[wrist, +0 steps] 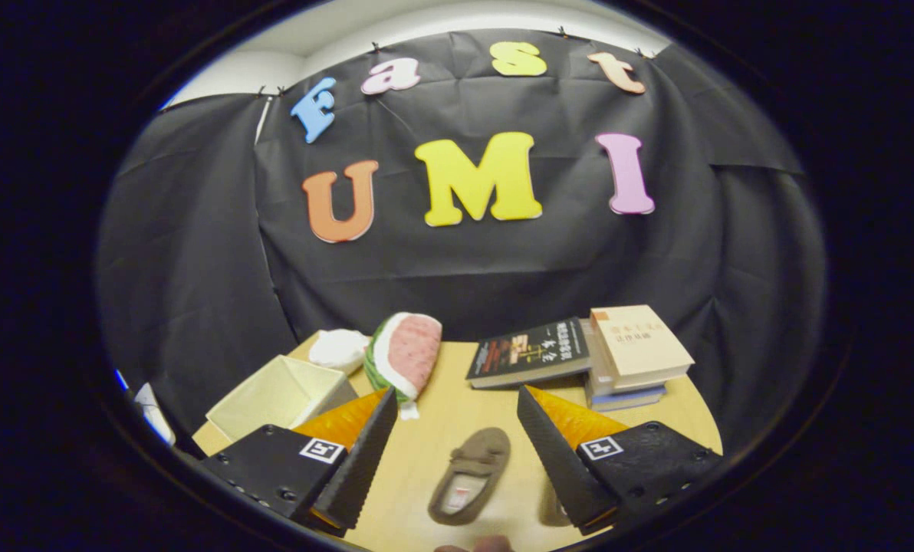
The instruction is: Open the storage box then place both shoes into the box .Put the left shoe in first, then the right shoe, with the right side of both shoes facing outward in a uniform manner.
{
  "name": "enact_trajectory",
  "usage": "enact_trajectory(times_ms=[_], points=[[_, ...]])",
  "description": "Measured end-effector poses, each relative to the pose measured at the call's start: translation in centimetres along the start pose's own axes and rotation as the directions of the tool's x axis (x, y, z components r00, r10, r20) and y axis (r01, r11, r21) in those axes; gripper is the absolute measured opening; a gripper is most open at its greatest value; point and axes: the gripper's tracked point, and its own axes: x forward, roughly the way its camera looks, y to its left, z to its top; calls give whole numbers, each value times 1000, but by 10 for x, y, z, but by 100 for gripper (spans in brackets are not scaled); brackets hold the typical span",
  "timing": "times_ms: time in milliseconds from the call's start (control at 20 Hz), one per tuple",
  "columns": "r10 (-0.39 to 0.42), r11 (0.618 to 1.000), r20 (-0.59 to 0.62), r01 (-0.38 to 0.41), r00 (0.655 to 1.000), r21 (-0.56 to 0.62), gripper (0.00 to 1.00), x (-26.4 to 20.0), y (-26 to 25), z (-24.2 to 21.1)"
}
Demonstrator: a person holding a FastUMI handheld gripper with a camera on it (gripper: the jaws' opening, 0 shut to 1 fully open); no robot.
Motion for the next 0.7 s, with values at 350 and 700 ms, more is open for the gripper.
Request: enact_trajectory(times_ms=[350, 700], points=[[8, 999, -320, 7, 948, 48, 96, 47, -17, -123], [23, 988, -524, 60, 851, 141, 78, 78, -24, -185]])
